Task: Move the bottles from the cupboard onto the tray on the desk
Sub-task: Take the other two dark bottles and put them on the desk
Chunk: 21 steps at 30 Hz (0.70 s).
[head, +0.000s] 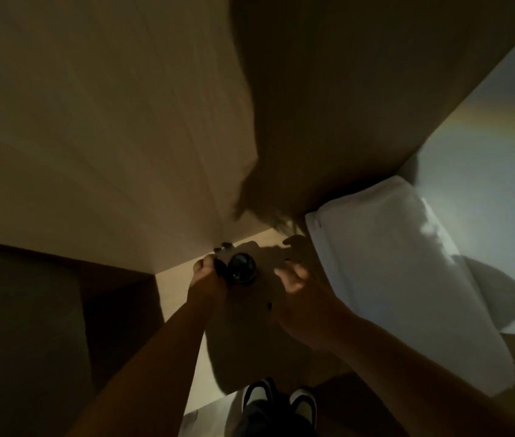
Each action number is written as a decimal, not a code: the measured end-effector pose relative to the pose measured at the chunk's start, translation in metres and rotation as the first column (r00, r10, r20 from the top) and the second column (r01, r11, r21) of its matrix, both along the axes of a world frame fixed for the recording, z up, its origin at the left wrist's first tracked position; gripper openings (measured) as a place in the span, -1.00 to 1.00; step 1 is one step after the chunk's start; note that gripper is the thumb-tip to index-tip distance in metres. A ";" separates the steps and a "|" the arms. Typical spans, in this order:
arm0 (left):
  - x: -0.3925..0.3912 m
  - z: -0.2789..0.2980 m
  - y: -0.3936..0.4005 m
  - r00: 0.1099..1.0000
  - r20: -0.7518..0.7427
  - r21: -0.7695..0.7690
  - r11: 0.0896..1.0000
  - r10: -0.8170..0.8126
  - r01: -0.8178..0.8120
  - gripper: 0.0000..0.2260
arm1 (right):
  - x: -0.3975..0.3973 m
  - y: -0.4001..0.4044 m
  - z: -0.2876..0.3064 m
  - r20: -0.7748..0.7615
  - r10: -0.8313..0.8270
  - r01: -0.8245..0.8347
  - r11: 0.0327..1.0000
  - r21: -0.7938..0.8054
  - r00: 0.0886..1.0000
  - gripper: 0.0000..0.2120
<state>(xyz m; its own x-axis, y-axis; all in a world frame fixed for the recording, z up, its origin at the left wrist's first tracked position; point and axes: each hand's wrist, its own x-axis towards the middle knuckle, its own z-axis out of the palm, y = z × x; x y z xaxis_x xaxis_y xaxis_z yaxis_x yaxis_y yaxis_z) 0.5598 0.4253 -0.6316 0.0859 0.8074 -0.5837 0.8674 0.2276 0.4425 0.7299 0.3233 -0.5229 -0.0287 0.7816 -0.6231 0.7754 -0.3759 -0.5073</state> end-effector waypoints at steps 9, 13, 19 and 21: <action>-0.036 0.028 -0.014 0.907 0.104 0.031 0.911 0.407 -0.412 -0.67 | 0.008 0.000 0.017 0.105 0.201 -0.198 0.979 -0.040 0.974 -0.35; -0.057 0.075 -0.026 0.910 0.073 0.157 0.897 0.407 -0.414 -0.65 | 0.008 0.004 0.049 0.125 0.235 -0.236 0.972 -0.006 0.964 -0.35; -0.061 0.171 -0.051 0.807 0.283 0.257 0.770 0.518 -0.584 -0.70 | -0.016 0.008 0.104 0.113 0.183 -0.205 0.951 0.230 0.977 -0.14; -0.058 0.194 -0.063 0.742 0.395 0.228 0.725 0.542 -0.650 -0.76 | -0.021 0.009 0.122 0.085 0.184 -0.201 0.942 0.268 0.979 -0.05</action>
